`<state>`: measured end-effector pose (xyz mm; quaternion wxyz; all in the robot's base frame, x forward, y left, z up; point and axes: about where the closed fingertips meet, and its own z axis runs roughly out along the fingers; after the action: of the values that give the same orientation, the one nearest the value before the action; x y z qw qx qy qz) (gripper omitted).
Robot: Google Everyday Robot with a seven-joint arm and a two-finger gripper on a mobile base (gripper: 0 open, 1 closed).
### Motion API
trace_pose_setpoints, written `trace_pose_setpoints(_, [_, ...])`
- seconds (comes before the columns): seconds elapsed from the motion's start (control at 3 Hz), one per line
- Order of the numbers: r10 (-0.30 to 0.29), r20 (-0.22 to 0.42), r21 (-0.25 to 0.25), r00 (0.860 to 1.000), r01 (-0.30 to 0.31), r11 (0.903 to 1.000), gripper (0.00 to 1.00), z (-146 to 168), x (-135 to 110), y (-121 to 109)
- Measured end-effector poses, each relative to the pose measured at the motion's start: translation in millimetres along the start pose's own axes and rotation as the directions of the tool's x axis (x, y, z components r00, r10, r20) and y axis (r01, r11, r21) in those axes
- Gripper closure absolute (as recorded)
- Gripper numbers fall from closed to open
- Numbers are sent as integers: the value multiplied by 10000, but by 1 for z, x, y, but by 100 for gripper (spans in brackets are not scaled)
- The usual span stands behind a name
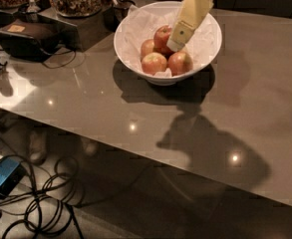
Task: Pick apple from white bowl
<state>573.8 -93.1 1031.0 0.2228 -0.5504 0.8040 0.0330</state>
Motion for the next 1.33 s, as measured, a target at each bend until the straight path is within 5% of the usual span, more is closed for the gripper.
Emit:
trace_pose_setpoints(0.67, [348, 551, 200, 9979, -359, 9992, 0, 4, -23, -15])
trace_pose_setpoints(1.33, [1329, 662, 454, 9889, -1361, 9897, 0, 28, -41, -61])
